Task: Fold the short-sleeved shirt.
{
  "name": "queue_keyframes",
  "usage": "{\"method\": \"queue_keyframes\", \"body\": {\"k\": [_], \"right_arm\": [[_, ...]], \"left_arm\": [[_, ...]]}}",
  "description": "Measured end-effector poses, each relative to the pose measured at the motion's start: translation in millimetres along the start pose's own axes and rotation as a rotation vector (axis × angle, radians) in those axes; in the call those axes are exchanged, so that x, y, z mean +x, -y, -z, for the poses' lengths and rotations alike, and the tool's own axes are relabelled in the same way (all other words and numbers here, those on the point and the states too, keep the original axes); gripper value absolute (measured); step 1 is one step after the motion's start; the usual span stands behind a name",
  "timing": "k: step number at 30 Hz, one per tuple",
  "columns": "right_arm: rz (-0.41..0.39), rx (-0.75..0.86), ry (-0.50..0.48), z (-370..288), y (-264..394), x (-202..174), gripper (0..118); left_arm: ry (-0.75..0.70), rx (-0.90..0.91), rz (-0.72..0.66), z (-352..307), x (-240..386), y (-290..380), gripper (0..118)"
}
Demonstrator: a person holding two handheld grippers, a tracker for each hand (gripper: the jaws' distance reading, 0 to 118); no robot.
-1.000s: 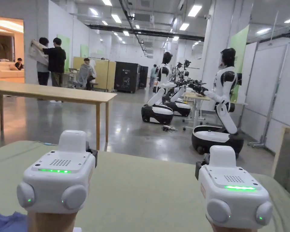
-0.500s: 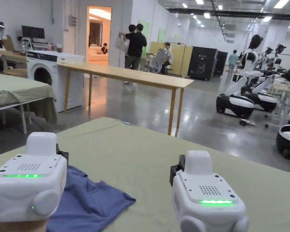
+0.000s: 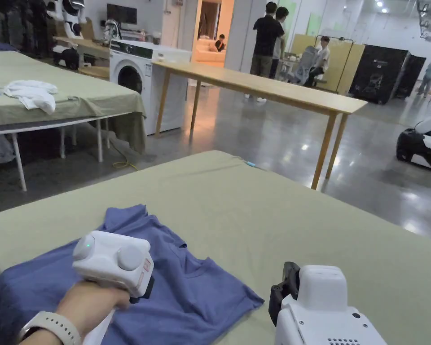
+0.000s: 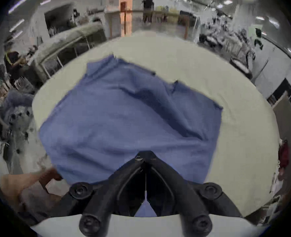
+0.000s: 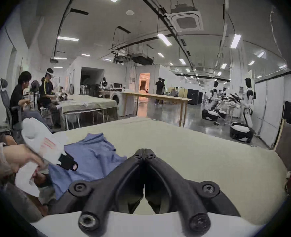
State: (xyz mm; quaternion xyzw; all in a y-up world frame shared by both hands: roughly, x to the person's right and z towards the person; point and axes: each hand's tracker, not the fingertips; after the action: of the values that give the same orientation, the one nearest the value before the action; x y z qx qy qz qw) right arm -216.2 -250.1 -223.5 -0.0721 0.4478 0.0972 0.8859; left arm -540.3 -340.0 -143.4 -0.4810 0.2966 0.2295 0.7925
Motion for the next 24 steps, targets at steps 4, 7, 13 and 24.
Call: {"method": "queue_keyframes", "body": {"k": [4,7,13,24], "right_arm": [[-0.009,-0.032,0.005,19,9,2,3],[-0.013,-0.059,0.012,31,14,4,3],[-0.019,-0.094,0.022,36,21,8,3],[0.076,-0.087,0.074,-4,18,43,3]], "left_arm": [[-0.086,-0.014,0.072,37,10,-8,118],[-0.081,0.004,0.06,45,17,-25,116],[-0.075,-0.017,0.066,85,11,6,99],[0.011,0.123,0.02,40,15,13,0]]}}
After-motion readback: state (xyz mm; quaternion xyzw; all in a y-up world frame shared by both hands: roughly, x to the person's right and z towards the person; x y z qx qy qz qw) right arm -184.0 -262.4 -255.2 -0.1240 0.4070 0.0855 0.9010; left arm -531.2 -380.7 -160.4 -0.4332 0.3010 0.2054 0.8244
